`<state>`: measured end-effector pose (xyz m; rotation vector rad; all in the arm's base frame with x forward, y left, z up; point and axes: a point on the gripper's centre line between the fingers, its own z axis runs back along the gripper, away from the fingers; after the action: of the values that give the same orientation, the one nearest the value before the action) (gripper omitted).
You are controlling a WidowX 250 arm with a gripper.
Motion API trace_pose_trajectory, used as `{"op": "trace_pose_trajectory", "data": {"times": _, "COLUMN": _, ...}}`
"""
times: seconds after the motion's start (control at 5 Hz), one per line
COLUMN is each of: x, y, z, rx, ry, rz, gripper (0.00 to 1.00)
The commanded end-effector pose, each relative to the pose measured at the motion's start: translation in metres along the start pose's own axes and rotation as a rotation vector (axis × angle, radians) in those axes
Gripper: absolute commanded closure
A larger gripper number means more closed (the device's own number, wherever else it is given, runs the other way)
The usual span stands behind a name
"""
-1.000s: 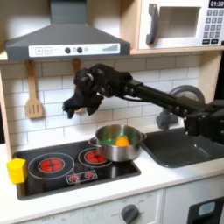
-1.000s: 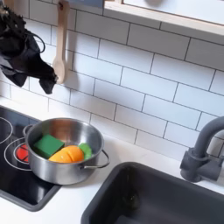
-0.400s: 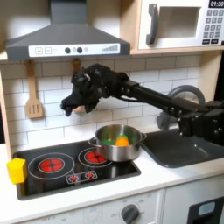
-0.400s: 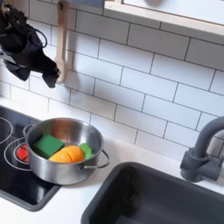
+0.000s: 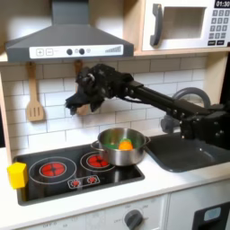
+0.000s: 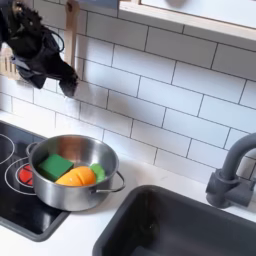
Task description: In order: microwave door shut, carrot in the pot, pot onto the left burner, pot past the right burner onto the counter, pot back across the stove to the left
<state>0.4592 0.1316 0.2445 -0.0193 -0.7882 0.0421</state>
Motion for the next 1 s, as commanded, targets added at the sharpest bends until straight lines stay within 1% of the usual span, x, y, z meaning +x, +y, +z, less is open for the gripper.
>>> {"op": "trace_pose_trajectory", "data": {"times": 0.0, "x": 0.0079, "y": 0.0025, "z": 0.0000, "rx": 0.009, "ry": -0.023, "rz": -0.005, "gripper": 0.00}}
{"op": "trace_pose_trajectory", "data": {"times": 0.2, "x": 0.0089, "y": 0.0049, "z": -0.0001, "rx": 0.006, "ry": -0.032, "rz": 0.000, "gripper": 0.00}}
{"op": "trace_pose_trajectory", "data": {"times": 0.8, "x": 0.0175, "y": 0.0001, "z": 0.0034, "rx": -0.005, "ry": -0.066, "rz": -0.012, "gripper": 0.00}}
